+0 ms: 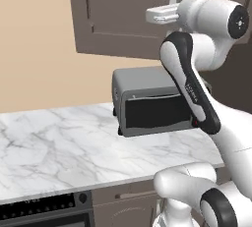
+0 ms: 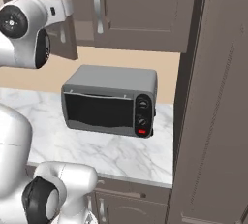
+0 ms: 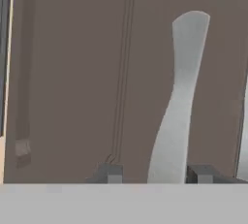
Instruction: The dining table condiment station is running low on mayonnaise. Refill the condiment station by opening the cabinet and taking the mayonnaise from the cabinet and placing it on the dining table.
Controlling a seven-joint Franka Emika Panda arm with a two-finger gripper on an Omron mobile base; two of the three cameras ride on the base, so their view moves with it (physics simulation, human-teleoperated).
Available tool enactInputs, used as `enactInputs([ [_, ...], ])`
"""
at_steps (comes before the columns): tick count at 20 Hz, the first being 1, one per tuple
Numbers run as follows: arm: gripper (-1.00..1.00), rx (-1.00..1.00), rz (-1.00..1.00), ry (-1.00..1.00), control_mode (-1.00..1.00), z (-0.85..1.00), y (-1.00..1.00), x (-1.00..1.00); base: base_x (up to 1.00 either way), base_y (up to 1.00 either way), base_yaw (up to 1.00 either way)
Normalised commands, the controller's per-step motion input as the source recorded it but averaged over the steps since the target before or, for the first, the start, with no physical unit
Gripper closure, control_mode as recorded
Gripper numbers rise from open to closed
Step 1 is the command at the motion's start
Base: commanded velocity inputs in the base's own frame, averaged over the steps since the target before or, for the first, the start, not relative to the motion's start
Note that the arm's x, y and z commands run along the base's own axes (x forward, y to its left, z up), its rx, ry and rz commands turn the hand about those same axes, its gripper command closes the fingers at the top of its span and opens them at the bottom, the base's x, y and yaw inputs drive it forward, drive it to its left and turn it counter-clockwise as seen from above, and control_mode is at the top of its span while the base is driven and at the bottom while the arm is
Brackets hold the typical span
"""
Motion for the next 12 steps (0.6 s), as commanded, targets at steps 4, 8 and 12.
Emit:
enactInputs([
  [4, 1.00, 0.00, 0.12, 0.00, -1.00, -0.17, 0.88, -1.00, 0.00, 0.00, 0.00],
  [8, 1.00, 0.00, 0.14, 0.00, -1.00, -0.17, 0.90, -0.96, 0.00, 0.00, 0.00],
  [12, 1.00, 0.00, 0.15, 0.03, -1.00, -0.20, 0.80, -0.77, 0.00, 0.00, 0.00],
])
